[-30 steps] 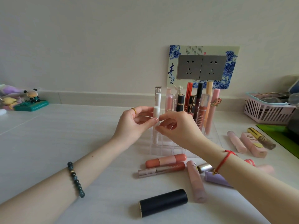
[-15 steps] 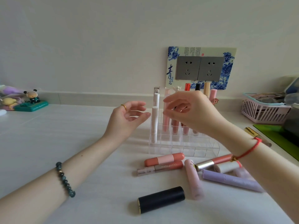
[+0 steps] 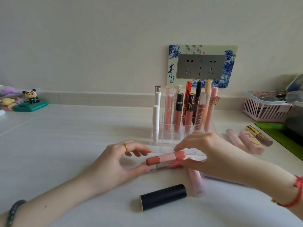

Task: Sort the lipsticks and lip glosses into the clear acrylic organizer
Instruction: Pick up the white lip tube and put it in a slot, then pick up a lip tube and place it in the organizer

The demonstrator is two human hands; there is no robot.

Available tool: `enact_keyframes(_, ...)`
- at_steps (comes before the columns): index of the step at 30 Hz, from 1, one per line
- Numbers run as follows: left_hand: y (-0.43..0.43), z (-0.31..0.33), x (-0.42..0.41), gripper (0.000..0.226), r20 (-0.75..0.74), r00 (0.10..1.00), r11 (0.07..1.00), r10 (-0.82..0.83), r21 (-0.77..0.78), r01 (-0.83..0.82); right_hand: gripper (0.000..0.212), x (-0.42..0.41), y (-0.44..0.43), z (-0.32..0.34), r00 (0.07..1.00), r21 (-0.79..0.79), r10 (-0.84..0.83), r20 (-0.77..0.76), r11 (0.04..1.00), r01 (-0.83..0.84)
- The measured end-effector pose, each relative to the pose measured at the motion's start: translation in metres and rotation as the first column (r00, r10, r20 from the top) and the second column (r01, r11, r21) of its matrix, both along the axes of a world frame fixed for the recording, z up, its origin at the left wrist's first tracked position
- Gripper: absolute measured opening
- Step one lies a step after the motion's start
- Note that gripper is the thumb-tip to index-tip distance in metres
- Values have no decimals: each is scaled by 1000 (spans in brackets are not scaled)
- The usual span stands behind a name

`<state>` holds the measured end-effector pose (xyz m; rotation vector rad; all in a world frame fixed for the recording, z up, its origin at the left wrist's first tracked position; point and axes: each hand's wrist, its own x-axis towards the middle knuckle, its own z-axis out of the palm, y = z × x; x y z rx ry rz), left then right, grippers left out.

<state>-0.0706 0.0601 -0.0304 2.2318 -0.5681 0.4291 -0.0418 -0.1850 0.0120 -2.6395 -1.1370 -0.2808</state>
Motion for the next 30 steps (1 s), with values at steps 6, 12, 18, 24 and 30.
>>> enact_keyframes(6,2,-4,1,32,-7,1000,999,-21,39,21,32,3,-30,5,987,-142,-157,-35,978,151)
enact_keyframes(12,0,-5,1,32,-13,1000,998,-23,53,24,26,6,-42,3,980,-276,-191,-46,946,172)
enact_keyframes(18,-2,-3,0,33,-17,1000,999,-5,51,6,35,8,-42,-6,994,-257,-107,-13,961,100)
enact_keyframes(24,-3,0,-3,35,-20,1000,1000,6,27,-5,34,6,-41,0,994,-208,-100,41,972,107)
enact_keyframes(30,-11,13,0,34,30,1000,1000,-6,-15,6,33,1,-39,30,1000,195,-12,1,981,11)
